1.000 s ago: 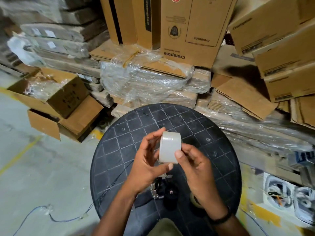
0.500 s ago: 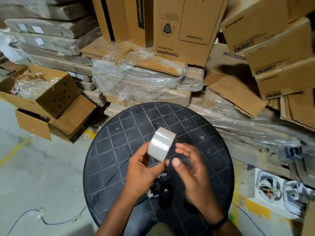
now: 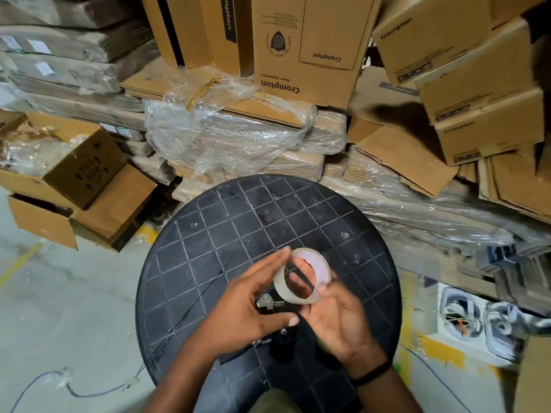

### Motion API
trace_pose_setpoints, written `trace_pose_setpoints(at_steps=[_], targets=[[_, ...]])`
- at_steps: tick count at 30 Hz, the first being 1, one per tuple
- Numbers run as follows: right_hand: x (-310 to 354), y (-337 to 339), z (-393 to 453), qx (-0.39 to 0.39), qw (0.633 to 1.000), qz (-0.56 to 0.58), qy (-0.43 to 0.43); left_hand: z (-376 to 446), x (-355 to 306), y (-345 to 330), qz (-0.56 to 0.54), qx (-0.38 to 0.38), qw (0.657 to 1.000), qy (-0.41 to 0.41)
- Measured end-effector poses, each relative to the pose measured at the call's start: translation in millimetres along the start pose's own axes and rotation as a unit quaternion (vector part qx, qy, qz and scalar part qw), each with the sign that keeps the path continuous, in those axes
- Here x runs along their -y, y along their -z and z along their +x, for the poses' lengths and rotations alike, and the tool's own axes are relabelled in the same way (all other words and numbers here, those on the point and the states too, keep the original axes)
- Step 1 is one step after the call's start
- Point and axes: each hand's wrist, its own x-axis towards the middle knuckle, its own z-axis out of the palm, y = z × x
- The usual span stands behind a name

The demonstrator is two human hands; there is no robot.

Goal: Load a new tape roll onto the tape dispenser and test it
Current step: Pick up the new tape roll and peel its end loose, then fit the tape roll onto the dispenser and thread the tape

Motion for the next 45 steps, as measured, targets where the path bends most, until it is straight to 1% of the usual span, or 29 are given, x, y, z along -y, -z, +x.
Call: trace_pose_setpoints(at_steps=[1,2,4,5,7,10,12,16,18,20,22,25,26,28,30,32,33,35,37,38,39,41,43,45], targets=[[-1.0,2.3,2.7,-0.007,1.0,-0.013,0.003,1.9,0.6,-3.1,0.066,-0.024,0.997,-0.023],[-2.5,4.8,5.6,-0.013,1.0,-0.023,0.003,4.5,2.3,-6.0,0.108,-0.049,0.992,-0.039],[-4.8,9.5,12.7,-0.033,0.996,-0.087,0.011,9.3,12.6,-12.1,0.14,-0.072,0.986,-0.05],[-4.8,14.8,16.9,-0.066,0.986,-0.149,0.021,11.8,20.6,-15.1,0.153,-0.072,0.984,-0.053],[-1.4,27.0,25.1,-0.144,0.946,-0.288,0.037,15.0,40.8,-20.8,0.176,-0.067,0.981,-0.049],[2.0,65.6,41.9,-0.239,0.88,-0.407,0.048,19.4,69.6,-34.8,0.177,-0.047,0.983,0.01],[-1.0,97.3,54.6,-0.273,0.843,-0.461,0.038,21.8,91.8,-46.4,0.178,-0.062,0.98,0.07],[-14.2,157.0,81.9,-0.369,0.774,-0.514,-0.009,21.6,134.9,-60.1,0.192,-0.095,0.962,0.169],[-23.2,186.9,95.5,-0.411,0.739,-0.532,-0.045,17.9,152.8,-63.6,0.178,-0.123,0.957,0.193],[-33.4,212.1,106.0,-0.436,0.705,-0.553,-0.082,11.3,171.1,-64.5,0.163,-0.155,0.948,0.224],[-44.7,230.1,115.5,-0.436,0.675,-0.584,-0.113,1.6,192.0,-61.6,0.143,-0.186,0.936,0.262],[-57.9,245.7,127.4,-0.427,0.64,-0.622,-0.145,-11.8,216.6,-59.0,0.152,-0.193,0.919,0.31],[-61.3,250.2,130.1,-0.43,0.635,-0.624,-0.15,-13.9,219.1,-60.0,0.169,-0.182,0.914,0.32],[-65.3,256.8,130.6,-0.428,0.636,-0.622,-0.161,-15.4,221.3,-63.7,0.191,-0.154,0.91,0.334],[-63.4,259.5,127.2,-0.416,0.649,-0.614,-0.17,-14.6,224.0,-66.1,0.213,-0.135,0.905,0.343],[-53.2,257.7,117.7,-0.431,0.662,-0.595,-0.147,-11.6,225.0,-68.1,0.214,-0.121,0.904,0.35],[-46.4,259.9,110.3,-0.447,0.658,-0.592,-0.129,-10.6,225.9,-69.5,0.207,-0.113,0.906,0.35],[-33.1,265.0,90.4,-0.472,0.627,-0.61,-0.11,-6.1,222.5,-73.0,0.193,-0.102,0.914,0.342],[-27.3,272.0,67.8,-0.468,0.593,-0.637,-0.156,-2.6,220.7,-77.9,0.195,-0.084,0.92,0.329],[-28.1,273.5,58.2,-0.459,0.584,-0.64,-0.196,-1.6,218.5,-81.2,0.209,-0.068,0.921,0.321],[-32.4,280.7,50.6,-0.448,0.587,-0.634,-0.23,-1.5,215.9,-84.9,0.225,-0.052,0.921,0.312],[-41.9,287.2,39.1,-0.421,0.614,-0.617,-0.255,-2.6,210.8,-92.9,0.24,-0.022,0.922,0.302],[-50.2,290.9,31.9,-0.404,0.631,-0.617,-0.241,-6.3,207.3,-101.2,0.234,0.0,0.924,0.303],[-53.0,282.0,23.6,-0.384,0.64,-0.627,-0.222,-11.9,209.6,-111.0,0.199,0.022,0.926,0.319]])
